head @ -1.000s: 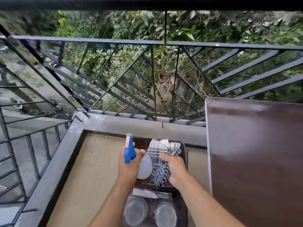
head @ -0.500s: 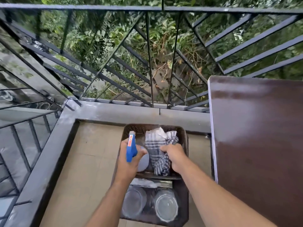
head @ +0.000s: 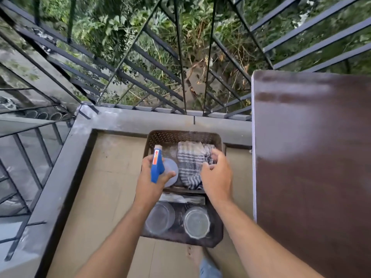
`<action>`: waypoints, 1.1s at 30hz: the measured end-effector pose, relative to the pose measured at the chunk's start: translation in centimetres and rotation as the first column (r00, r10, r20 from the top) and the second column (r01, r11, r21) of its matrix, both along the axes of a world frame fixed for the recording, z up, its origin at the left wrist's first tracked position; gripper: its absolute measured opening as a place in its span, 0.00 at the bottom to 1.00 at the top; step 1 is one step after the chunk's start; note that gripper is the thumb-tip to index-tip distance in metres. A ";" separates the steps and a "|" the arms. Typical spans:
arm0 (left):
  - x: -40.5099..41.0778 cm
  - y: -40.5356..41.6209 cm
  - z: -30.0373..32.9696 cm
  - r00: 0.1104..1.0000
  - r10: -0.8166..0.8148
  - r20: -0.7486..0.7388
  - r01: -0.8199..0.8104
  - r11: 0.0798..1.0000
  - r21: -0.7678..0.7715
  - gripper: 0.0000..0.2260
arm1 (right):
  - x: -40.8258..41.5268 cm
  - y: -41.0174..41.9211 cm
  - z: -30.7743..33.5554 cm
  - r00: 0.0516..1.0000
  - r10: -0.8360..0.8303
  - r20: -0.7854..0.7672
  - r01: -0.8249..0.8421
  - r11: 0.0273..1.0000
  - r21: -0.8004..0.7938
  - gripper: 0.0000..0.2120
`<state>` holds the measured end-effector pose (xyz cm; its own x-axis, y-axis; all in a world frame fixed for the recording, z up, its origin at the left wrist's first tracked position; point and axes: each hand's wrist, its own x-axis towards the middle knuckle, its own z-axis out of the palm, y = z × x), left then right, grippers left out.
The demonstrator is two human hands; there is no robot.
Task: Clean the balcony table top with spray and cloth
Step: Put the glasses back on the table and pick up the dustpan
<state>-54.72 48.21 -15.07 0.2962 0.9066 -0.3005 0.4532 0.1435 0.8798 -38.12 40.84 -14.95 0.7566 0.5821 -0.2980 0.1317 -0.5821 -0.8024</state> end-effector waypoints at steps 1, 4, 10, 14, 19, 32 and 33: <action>-0.1 -0.4 0.0 0.999 0.018 -0.030 -0.018 1.000 0.010 0.24 | -0.3 -0.7 0.4 0.999 0.002 0.041 -0.004 0.999 0.039 0.21; -0.6 -2.0 0.4 0.987 0.128 -0.094 -0.119 0.988 0.096 0.29 | -1.0 -2.6 0.7 0.997 -0.044 0.069 0.035 0.992 0.120 0.14; -3.5 -6.7 1.2 0.941 0.324 -0.097 -0.289 0.920 0.267 0.34 | -2.1 -6.1 -0.4 0.968 -0.209 0.137 0.183 0.966 0.181 0.07; -5.7 -10.1 0.9 0.958 0.260 -0.119 -0.234 0.952 0.197 0.34 | -3.6 -8.9 -0.9 0.934 -0.353 0.052 0.338 0.923 0.184 0.07; -6.7 -12.2 -0.8 0.962 0.234 -0.138 -0.227 0.972 0.069 0.37 | -6.5 -11.4 -3.3 0.927 -0.373 -0.024 0.372 0.914 0.162 0.15; -6.3 -13.2 -5.4 0.946 0.304 -0.114 -0.313 0.947 -0.072 0.47 | -10.8 -14.5 -5.4 0.965 0.004 -0.263 0.000 1.000 0.017 0.60; -6.2 -12.9 -5.5 0.948 0.295 -0.118 -0.304 0.950 -0.070 0.48 | -10.9 -14.6 -5.8 0.971 0.021 -0.237 -0.021 1.000 0.006 0.60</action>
